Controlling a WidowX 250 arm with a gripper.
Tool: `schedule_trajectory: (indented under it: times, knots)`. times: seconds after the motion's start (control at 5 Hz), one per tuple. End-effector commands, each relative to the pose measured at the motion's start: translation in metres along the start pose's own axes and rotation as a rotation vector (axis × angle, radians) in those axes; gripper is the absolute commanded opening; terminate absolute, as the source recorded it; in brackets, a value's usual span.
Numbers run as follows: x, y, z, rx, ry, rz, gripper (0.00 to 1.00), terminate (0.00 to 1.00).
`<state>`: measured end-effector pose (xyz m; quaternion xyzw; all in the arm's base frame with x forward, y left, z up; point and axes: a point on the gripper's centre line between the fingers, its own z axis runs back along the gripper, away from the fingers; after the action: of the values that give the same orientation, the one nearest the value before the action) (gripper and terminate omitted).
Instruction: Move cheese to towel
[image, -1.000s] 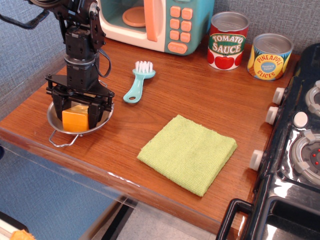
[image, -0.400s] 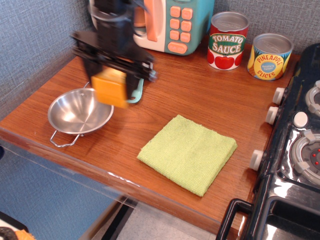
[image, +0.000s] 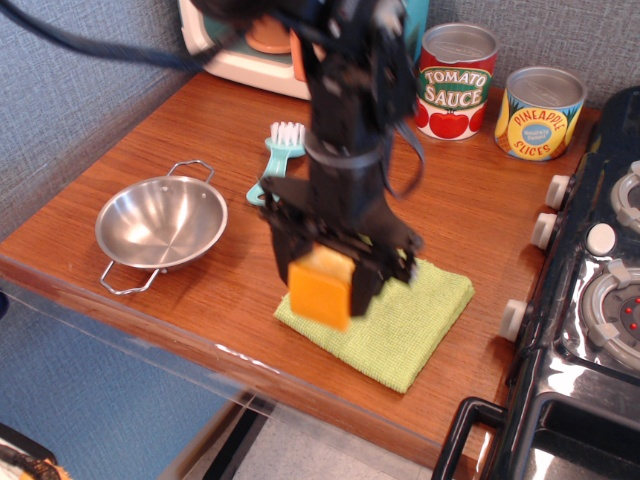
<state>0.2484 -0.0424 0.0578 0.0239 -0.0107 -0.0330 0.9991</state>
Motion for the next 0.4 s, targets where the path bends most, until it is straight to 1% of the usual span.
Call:
schedule_trajectory:
  times: [0.0,0.2]
  knots:
    - [0.0062,0.0012,-0.0164,0.059,-0.059,0.046,0.0,0.0]
    - [0.0128,0.0008,-0.0144,0.066,-0.082,0.049,0.0,0.0]
